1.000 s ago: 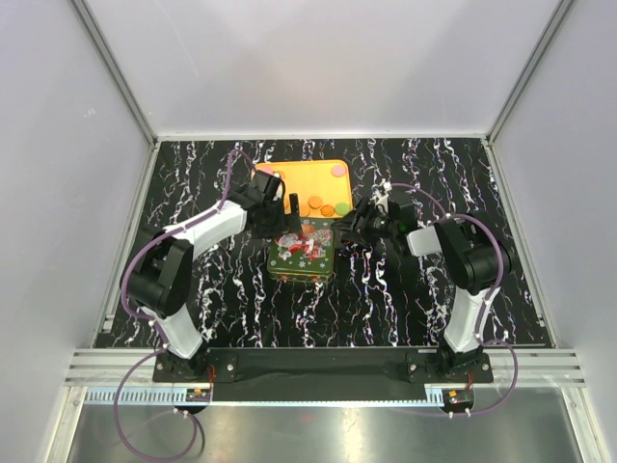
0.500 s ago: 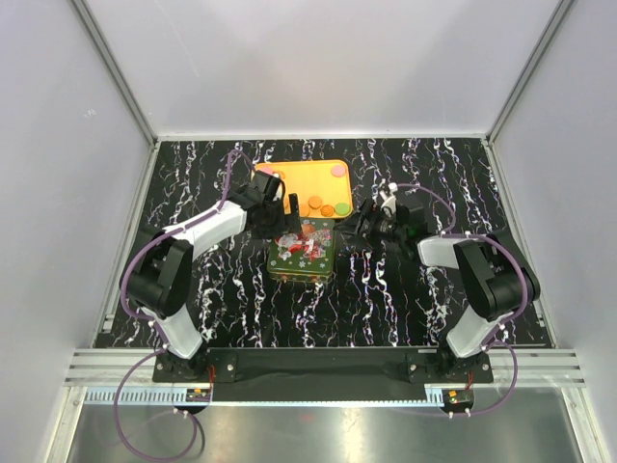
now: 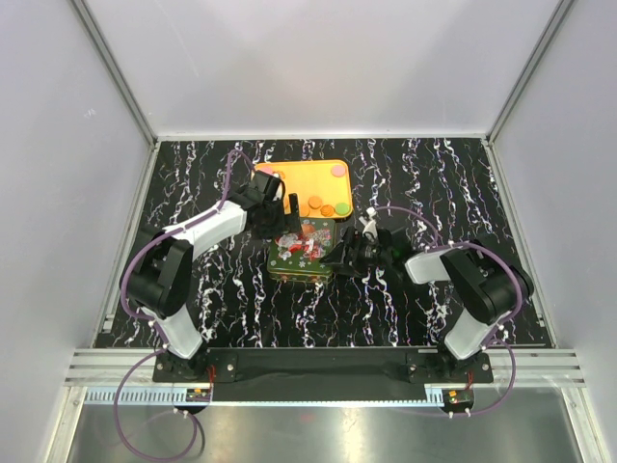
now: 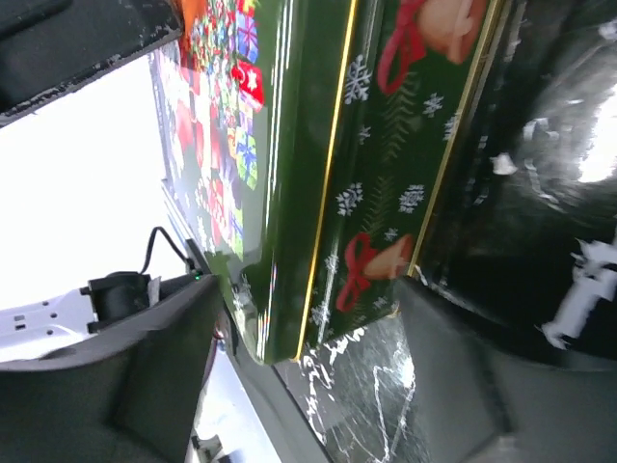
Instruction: Pack the cookies
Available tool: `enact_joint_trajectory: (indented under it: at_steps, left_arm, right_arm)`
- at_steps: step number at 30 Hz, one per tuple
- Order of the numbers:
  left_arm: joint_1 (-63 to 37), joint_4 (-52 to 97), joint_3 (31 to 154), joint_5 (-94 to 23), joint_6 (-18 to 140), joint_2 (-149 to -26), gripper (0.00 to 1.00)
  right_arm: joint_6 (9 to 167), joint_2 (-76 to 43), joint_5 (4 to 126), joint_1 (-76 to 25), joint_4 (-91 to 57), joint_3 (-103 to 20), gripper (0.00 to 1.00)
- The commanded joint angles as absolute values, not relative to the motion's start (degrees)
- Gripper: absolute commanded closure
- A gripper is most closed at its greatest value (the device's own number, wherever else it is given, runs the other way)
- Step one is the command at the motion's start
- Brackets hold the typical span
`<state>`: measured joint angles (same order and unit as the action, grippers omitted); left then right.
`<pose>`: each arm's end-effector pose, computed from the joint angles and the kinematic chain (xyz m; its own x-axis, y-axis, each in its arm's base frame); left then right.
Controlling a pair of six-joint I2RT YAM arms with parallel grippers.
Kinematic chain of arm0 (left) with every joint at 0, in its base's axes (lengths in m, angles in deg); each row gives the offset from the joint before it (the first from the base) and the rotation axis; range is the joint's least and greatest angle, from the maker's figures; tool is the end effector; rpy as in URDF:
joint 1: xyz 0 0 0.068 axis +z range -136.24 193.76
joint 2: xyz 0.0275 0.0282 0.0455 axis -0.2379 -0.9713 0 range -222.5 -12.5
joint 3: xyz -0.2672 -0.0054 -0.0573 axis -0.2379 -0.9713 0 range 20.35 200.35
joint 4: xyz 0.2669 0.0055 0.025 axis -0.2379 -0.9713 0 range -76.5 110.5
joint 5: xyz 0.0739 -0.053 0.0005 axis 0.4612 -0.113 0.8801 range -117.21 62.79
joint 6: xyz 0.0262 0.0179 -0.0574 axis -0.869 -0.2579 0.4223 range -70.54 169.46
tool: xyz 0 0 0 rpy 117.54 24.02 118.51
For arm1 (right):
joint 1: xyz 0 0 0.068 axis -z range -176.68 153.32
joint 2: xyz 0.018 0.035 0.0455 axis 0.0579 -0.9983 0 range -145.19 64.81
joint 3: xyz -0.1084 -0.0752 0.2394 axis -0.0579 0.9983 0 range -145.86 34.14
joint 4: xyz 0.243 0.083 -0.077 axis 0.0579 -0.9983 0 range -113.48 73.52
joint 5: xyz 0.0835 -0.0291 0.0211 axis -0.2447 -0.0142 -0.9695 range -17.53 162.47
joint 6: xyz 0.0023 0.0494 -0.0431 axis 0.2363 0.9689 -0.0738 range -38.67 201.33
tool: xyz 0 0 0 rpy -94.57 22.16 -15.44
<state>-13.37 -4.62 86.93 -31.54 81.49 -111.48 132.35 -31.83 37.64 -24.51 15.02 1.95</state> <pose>0.3308 -0.1738 0.1845 -0.8968 -0.1347 -0.4215 0.0180 0.9407 -0.3389 0.2613 0.1713 0.1114 -0.9300 0.2305 -0.2863 -0.1338 0.5133 0.8477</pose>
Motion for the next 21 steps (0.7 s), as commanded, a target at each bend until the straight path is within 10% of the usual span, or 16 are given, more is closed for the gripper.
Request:
enact_joint_trajectory:
  at_steps: [1, 12, 21]
  left_arm:
    - [-13.7, -4.5, 86.0, -30.9, 81.9, -111.7, 0.05]
    - [-13.7, -3.8, 85.0, -31.7, 82.2, -111.5, 0.05]
    - [-13.7, -5.0, 86.0, -31.2, 80.9, -111.3, 0.05]
  right_arm:
    - [133.9, -34.3, 39.3, -25.7, 21.5, 2.8, 0.23]
    - [138.7, -44.9, 38.5, -25.7, 33.3, 6.6, 0.64]
    - [133.6, -35.5, 40.3, -25.6, 21.6, 2.8, 0.26]
